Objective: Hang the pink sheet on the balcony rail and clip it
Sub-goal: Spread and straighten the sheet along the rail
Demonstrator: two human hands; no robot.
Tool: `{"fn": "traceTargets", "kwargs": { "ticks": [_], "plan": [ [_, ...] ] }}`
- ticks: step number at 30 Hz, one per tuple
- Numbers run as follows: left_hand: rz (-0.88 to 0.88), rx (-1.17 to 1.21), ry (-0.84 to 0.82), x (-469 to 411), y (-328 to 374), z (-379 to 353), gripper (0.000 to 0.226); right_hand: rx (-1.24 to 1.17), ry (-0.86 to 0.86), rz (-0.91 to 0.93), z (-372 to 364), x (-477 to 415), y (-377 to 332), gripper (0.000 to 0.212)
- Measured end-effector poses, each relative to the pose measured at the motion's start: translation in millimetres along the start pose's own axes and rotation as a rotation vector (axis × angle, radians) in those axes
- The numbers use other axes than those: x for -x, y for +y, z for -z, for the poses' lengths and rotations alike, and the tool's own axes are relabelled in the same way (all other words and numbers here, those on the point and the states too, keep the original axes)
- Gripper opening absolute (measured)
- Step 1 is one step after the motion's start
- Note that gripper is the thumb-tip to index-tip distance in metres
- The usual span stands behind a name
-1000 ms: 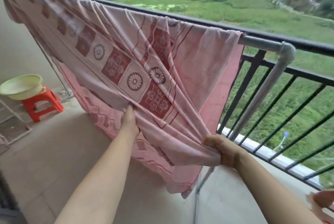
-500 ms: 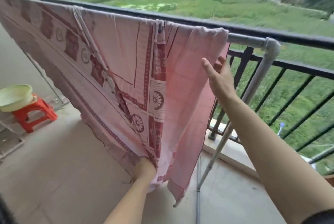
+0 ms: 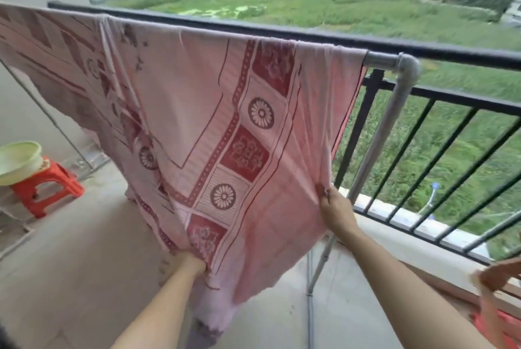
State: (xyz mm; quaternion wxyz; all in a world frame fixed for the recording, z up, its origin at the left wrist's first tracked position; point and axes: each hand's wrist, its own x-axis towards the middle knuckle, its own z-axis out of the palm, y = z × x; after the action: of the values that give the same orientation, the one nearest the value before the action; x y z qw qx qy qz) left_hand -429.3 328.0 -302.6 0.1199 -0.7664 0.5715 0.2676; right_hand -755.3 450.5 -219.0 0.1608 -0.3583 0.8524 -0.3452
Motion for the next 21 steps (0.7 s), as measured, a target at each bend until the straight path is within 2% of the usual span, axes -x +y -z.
{"fn": "traceTargets", "kwargs": {
  "ticks": [1,3,5,7,9,11,14,16,17,19,20,21],
  "plan": [
    [-0.030,0.061,0.074,6.0,11.6,14.8,0.080,0.042,-0.038,-0.029,-8.4,4.9,10.3,0.040],
    [-0.184,0.266,0.282,25.7,44.0,45.7,0.071,0.156,-0.104,-0.058,-19.2,10.1,20.9,0.042],
    [-0.458,0.372,0.428,51.0,85.8,76.8,0.051,0.269,-0.141,-0.049,-21.9,13.3,23.3,0.043],
    [-0.756,0.401,0.454,84.1,133.6,102.8,0.045,0.290,-0.181,-0.024,-22.7,15.1,23.5,0.040],
    [-1.011,0.398,0.507,120.4,180.4,121.5,0.058,0.238,-0.242,0.008,-23.0,17.4,21.9,0.039],
    [-1.195,0.403,0.636,155.6,219.2,131.8,0.074,0.216,-0.327,0.065,-18.2,21.9,19.9,0.044],
    [-1.324,0.336,0.751,197.9,259.7,139.4,0.087,0.221,-0.460,0.174,1.2,26.5,21.0,0.070],
    [-1.332,0.245,0.821,213.5,276.4,142.8,0.084,0.155,-0.360,0.202,19.3,23.4,19.7,0.083],
    [-1.341,0.229,0.853,217.4,282.3,144.2,0.074,0.101,-0.244,0.204,30.3,19.3,15.3,0.079],
    [-1.379,0.300,0.923,221.4,288.9,148.9,0.037,-0.019,0.021,0.200,55.6,5.1,0.8,0.058],
    [-1.393,0.350,0.947,222.7,289.9,151.5,0.024,-0.076,0.139,0.187,70.1,-2.8,-7.8,0.048],
    [-1.398,0.393,0.956,223.6,290.2,154.0,0.020,-0.134,0.237,0.169,85.1,-10.4,-15.7,0.039]
  ]
}}
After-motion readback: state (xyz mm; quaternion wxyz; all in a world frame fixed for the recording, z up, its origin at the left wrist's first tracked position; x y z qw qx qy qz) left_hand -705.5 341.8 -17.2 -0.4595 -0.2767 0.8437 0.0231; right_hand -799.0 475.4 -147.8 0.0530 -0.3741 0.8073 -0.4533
